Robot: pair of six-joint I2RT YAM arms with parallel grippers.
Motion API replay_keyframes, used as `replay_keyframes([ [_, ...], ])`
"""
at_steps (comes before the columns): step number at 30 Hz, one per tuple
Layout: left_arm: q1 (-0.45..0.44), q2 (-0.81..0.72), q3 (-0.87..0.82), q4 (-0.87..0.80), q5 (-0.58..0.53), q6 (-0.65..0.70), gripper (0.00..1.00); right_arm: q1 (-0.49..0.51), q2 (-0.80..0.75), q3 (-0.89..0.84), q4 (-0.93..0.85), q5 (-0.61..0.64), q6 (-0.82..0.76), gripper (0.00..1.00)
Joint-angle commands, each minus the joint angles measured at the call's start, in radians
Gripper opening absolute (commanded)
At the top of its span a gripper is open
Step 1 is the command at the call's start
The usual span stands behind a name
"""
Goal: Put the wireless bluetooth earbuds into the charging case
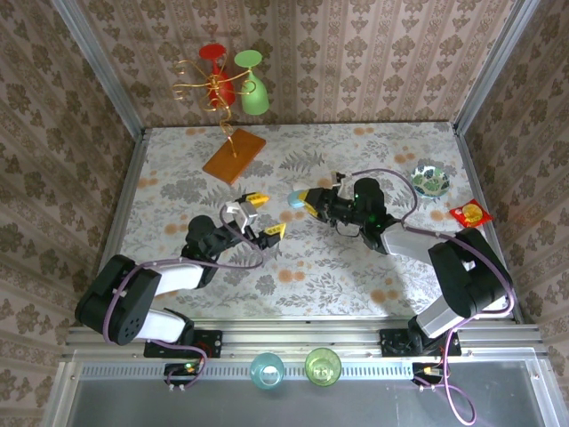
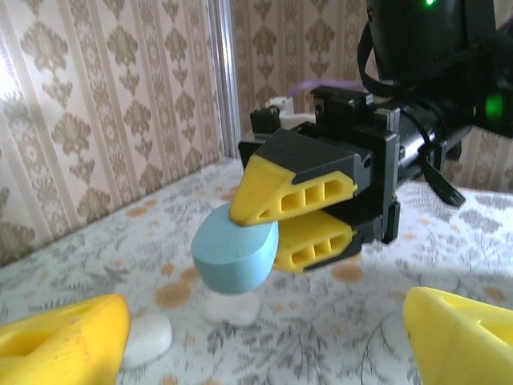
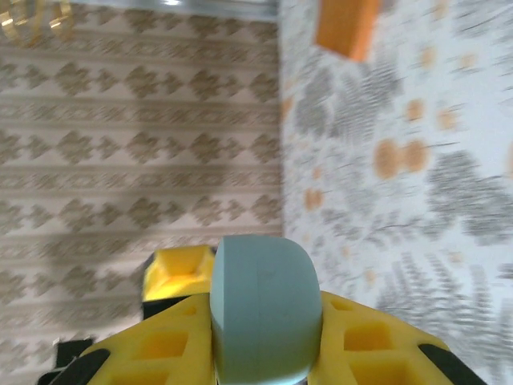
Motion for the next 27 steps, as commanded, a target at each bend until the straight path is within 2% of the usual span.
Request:
replay_keyframes([
  [1, -0.007, -0.021, -0.014, -0.124, -0.005, 0.085, 0.90, -0.014, -0.027, -0.015, -0.179, 0.099, -0.147, 0.23],
  [3, -0.016, -0.029, -0.017, -0.187, -0.008, 0.114, 0.92, -0.014, -0.027, -0.006, -0.276, 0.141, -0.204, 0.24],
  [7, -0.030, -0.040, -0.013, -0.298, -0.006, 0.158, 0.94, -0.014, 0.004, -0.007, -0.351, 0.202, -0.265, 0.24],
  [13, -0.048, -0.048, 0.014, -0.456, -0.002, 0.216, 0.94, -0.014, 0.090, -0.009, -0.343, 0.210, -0.252, 0.25],
  [17, -0.053, -0.049, 0.020, -0.471, -0.011, 0.229, 0.94, -0.014, 0.121, -0.008, -0.356, 0.226, -0.266, 0.26],
  [23, -0.055, -0.048, 0.027, -0.464, -0.013, 0.217, 0.94, -0.014, 0.124, -0.005, -0.407, 0.265, -0.288, 0.34],
  [27, -0.045, -0.057, 0.036, -0.454, -0.039, 0.174, 0.94, -0.014, 0.076, 0.011, -0.503, 0.319, -0.340, 0.47],
])
